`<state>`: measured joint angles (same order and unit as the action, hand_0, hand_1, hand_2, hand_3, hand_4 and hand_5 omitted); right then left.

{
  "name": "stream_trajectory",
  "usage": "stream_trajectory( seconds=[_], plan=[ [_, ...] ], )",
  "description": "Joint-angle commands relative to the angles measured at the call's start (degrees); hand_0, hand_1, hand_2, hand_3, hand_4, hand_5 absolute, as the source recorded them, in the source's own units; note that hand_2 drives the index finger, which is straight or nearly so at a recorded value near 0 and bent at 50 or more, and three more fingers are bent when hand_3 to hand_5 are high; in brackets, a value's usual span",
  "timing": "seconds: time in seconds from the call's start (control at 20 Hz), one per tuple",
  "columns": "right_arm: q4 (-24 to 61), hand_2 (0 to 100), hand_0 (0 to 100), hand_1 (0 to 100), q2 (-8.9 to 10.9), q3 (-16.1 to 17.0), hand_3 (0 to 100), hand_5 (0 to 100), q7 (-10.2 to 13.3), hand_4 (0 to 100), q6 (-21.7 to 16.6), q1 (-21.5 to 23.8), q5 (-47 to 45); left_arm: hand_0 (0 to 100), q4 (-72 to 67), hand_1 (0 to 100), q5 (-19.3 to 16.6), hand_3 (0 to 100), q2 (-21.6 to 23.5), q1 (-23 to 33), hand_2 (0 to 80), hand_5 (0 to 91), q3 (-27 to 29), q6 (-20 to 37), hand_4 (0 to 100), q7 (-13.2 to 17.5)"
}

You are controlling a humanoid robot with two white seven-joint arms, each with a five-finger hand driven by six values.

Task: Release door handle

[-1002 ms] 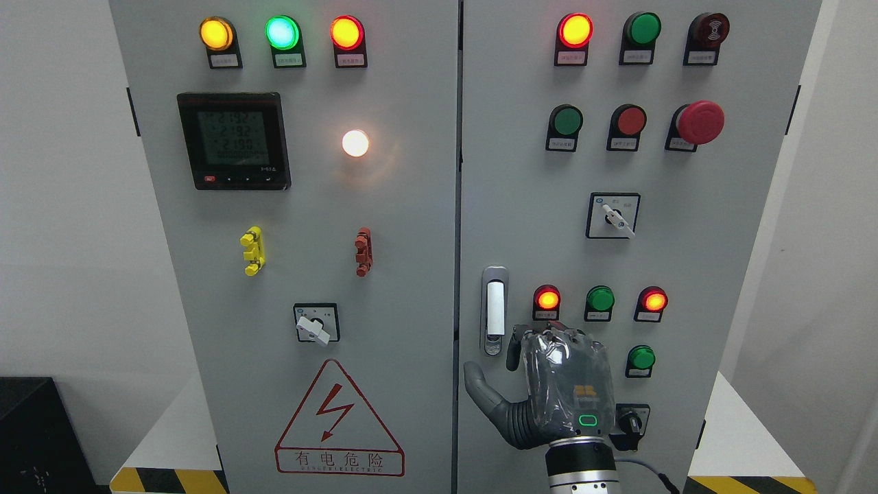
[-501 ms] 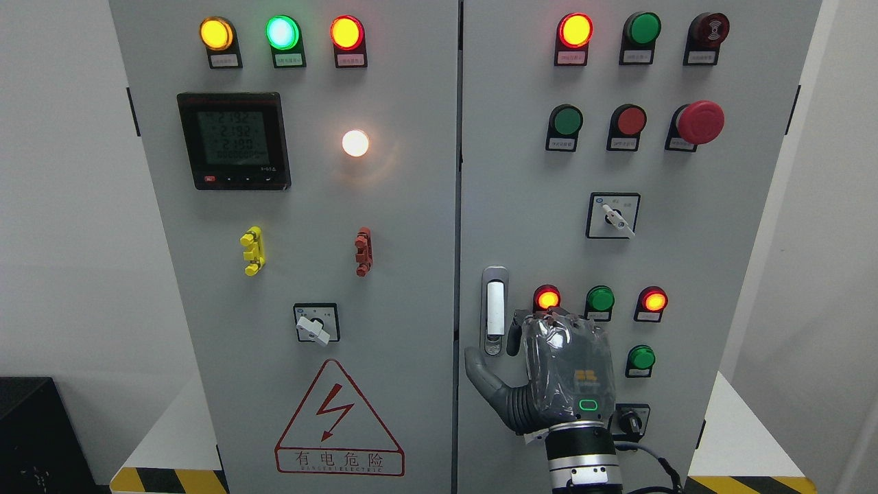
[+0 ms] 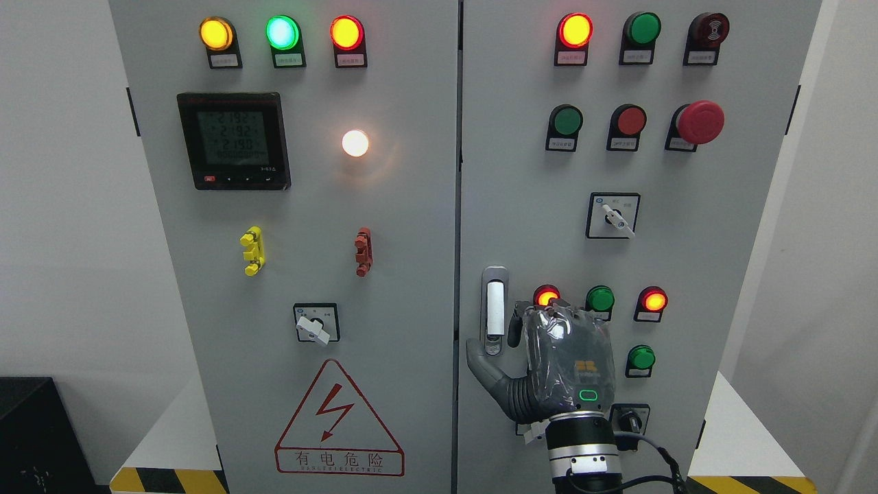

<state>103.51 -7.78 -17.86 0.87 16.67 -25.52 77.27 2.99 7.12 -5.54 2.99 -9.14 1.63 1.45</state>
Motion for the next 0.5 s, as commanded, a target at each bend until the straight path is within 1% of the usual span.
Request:
stream_trajectory(
  seconds=[0.0, 0.45],
  plan=[
    [-1.1, 73, 17, 43, 0.04, 0.5, 98, 67, 0.3, 75, 0.0, -0.3, -0.1, 0, 0.0, 0, 0.0, 11, 0.0, 0.0, 4.5, 0.0, 0.0, -0.1, 1, 0.0],
    [-1.8, 73, 18, 45, -0.04, 1.3, 98, 67, 0.4, 75, 0.0, -0.8, -0.2, 0, 0.0, 0, 0.0, 11, 0.0, 0.0, 4.4, 0.0, 0.0, -0.1, 1, 0.0]
  ],
)
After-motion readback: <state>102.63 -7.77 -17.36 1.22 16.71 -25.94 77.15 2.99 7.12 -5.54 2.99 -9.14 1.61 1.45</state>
